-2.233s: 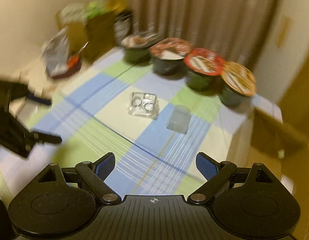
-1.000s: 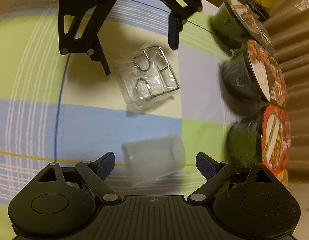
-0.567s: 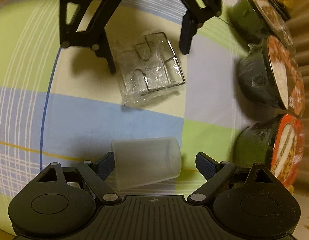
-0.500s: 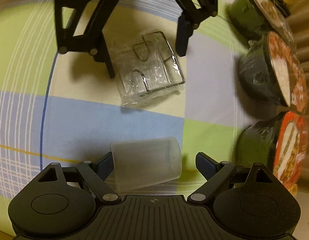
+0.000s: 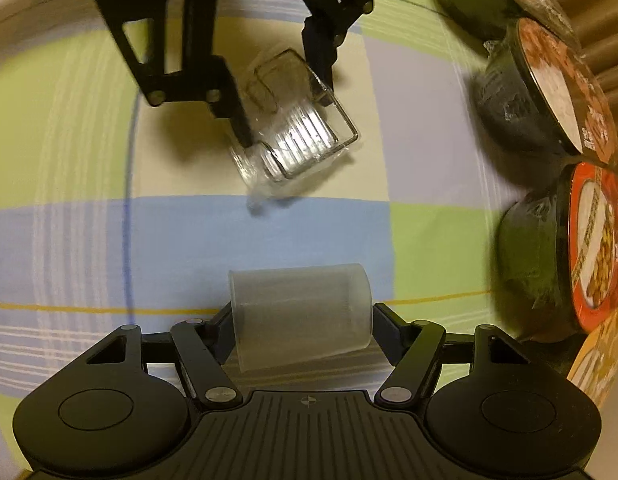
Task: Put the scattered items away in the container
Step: 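Grasp the clear wire-frame packet with the left tool while the right tool grasps the frosted cup, then lift the wire-frame packet and frosted cup and carry them to the cardboard box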
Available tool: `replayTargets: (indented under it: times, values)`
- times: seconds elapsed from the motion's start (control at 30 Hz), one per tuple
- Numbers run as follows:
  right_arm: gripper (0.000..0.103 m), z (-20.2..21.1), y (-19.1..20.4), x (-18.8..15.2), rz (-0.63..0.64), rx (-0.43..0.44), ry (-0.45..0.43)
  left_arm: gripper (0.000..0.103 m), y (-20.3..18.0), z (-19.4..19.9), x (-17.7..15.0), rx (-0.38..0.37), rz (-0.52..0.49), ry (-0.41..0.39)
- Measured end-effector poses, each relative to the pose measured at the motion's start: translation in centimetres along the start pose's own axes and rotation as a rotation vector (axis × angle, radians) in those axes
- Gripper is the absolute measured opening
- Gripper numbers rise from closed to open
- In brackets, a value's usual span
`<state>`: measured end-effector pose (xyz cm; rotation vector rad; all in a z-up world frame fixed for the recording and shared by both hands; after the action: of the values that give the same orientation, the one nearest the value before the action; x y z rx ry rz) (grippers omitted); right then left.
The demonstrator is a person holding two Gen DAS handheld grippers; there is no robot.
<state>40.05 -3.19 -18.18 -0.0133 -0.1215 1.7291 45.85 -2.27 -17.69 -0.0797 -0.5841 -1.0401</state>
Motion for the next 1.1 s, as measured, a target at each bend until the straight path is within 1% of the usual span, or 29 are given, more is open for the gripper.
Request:
replayTargets:
  times: [0.17,0.23,0.3,0.33,0.4,0.47,0.6,0.67,0.7,0.73,0.83,0.9,1.0,1.03,1.1]
  values:
    - [0.071,1.3,3.5,-1.0,-0.03,-0.004,-0.017,0.039,-1.8,1.3,-1.2,-0.017,0.021,0.012]
    - [0.071,2.2,5.3,-1.5,-0.043,-0.009,-0.027,0.036,-3.1,2.2,-1.7,-0.036,0.028,0.013]
    - [0.071,3.1,6.7,-1.9,-0.082,-0.019,-0.048,0.029,-4.8,3.2,-2.4,-0.052,0.034,0.016]
    - [0.071,3.4,7.3,-2.0,-0.106,-0.018,-0.059,0.028,-5.7,3.6,-2.8,-0.061,0.034,0.02]
    - [0.071,3.9,8.9,-2.3,-0.136,-0.013,-0.071,0.028,-7.8,4.6,-3.8,-0.078,0.038,0.027]
    - [0.071,4.3,11.0,-2.6,-0.137,-0.014,-0.071,0.028,-9.9,5.5,-4.7,-0.102,0.057,0.027]
    - [0.071,5.6,15.3,-3.2,-0.189,0.004,-0.095,0.029,-14.4,7.7,-6.2,-0.133,0.05,0.027]
    - [0.071,6.0,17.6,-3.4,-0.207,0.02,-0.111,0.032,-16.5,8.7,-6.8,-0.126,0.033,0.021]
    - [0.071,6.2,18.7,-3.5,-0.213,0.022,-0.117,0.038,-17.2,9.0,-7.0,-0.121,0.03,0.022]
    - [0.071,6.2,19.9,-3.5,-0.214,0.023,-0.118,0.041,-17.9,9.2,-7.2,-0.116,0.031,0.024]
    - [0.071,6.3,22.7,-3.7,-0.225,0.01,-0.124,0.041,-18.9,9.4,-7.5,-0.085,0.047,0.03]
    - [0.071,6.3,23.9,-4.0,-0.285,0.015,-0.147,0.041,-18.9,9.4,-7.5,-0.072,0.084,0.041]
    - [0.071,6.1,24.8,-4.5,-0.424,0.028,-0.201,0.035,-19.1,9.7,-7.7,-0.063,0.134,0.062]
    - [0.071,6.1,25.2,-4.6,-0.455,0.033,-0.21,0.029,-19.3,9.9,-7.7,-0.057,0.146,0.066]
    - [0.071,6.0,26.3,-4.9,-0.484,0.027,-0.223,0.028,-19.6,10.4,-7.7,-0.039,0.158,0.079]
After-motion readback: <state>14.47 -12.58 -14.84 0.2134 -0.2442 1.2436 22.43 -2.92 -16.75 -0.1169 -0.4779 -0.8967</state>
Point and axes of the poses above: each gripper's, at about its wrist camera, not at the fingertips, and z roughly against the way its jaws point, y to its left, x to its top, the point moved 6 cm from there along -z, roughly the way its jaws point, and after that the axes turned 9 degrees about x, right-handed, at the moved point
